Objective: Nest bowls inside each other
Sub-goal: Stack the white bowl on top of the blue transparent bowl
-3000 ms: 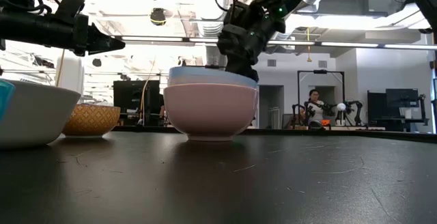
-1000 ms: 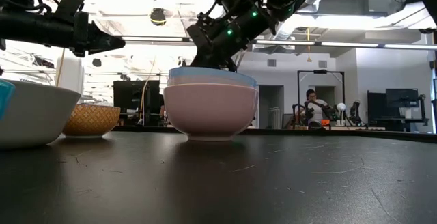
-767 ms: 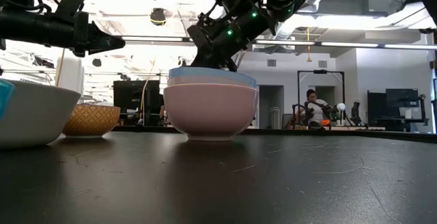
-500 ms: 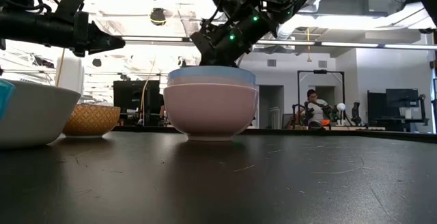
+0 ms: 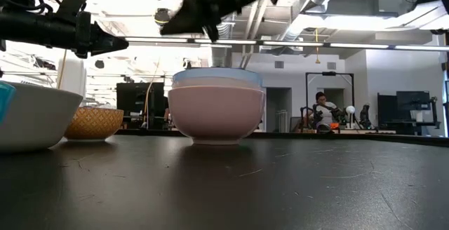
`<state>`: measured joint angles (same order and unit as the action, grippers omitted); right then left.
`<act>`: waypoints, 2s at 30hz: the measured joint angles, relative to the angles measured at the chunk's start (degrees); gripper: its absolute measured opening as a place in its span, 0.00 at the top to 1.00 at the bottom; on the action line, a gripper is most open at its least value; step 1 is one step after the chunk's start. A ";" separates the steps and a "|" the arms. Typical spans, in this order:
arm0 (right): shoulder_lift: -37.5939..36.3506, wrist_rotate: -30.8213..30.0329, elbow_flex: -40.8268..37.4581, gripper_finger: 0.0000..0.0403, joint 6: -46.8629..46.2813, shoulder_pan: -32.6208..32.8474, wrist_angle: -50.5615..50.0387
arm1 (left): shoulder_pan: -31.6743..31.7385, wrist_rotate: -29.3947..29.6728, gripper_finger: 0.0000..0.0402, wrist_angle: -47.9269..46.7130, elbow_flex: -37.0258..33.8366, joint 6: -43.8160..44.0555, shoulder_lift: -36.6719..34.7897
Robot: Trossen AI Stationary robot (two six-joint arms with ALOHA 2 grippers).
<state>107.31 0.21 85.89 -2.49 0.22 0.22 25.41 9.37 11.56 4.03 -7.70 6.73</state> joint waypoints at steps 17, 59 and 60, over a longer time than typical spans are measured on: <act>20.99 4.41 35.77 0.99 17.76 11.83 -23.14 | 0.00 -4.55 0.77 2.27 0.04 3.04 -0.01; 39.10 1.57 48.10 0.96 60.20 12.52 -30.80 | 0.00 -4.42 0.77 1.13 0.04 3.96 0.38; 39.06 1.86 48.91 0.97 59.94 12.63 -31.83 | 0.00 -4.42 0.77 1.09 0.04 3.94 0.38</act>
<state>146.37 2.07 134.80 57.45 12.86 -31.61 25.41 4.95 12.65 4.08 -3.76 7.11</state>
